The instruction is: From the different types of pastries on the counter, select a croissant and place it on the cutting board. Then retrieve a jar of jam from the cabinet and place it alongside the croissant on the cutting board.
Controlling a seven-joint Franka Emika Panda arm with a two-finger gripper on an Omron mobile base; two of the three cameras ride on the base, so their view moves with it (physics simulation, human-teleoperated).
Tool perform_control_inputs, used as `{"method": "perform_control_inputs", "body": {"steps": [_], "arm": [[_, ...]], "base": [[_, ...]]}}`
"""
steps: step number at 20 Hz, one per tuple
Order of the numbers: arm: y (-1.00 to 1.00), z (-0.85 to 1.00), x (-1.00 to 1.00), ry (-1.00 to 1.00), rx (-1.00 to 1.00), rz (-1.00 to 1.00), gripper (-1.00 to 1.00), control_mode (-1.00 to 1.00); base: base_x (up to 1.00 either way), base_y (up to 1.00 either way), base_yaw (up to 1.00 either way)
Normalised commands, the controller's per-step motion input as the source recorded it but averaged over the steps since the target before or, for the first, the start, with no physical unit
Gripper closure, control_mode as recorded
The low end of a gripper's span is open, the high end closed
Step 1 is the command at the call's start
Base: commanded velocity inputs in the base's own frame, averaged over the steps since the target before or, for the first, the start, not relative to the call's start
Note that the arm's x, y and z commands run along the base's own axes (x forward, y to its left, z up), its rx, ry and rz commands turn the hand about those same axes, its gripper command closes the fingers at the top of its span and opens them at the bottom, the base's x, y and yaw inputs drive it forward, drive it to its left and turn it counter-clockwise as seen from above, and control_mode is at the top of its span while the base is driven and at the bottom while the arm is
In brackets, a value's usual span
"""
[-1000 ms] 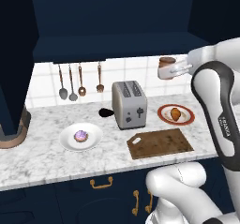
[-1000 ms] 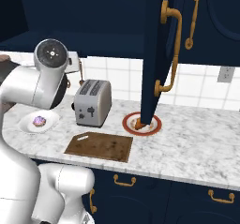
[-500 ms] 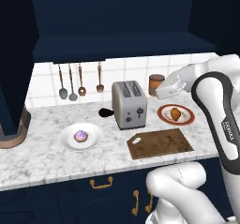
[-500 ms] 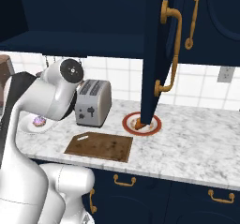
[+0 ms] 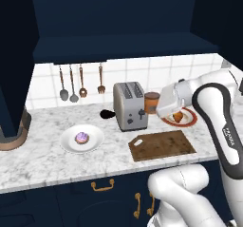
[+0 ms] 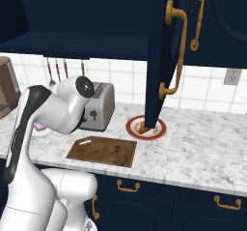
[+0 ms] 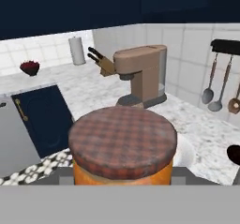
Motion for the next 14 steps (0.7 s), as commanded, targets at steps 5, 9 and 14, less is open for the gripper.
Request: {"method": "perform_control_inputs", "body": {"steps": [5, 9, 14], "arm": [[-0.03, -0.55, 0.0, -0.03, -0.05, 0.14, 1.0, -1.0], [-0.1, -0.55, 0.02, -0.1, -0.07, 0.09, 1.0, -1.0], [-0.22, -0.37, 0.22, -0.02, -0.01, 0.17, 1.0, -1.0]], "base": [[0.0, 0.0, 0.0], [0.0, 0.0, 0.0], [0.0, 0.0, 0.0]]}}
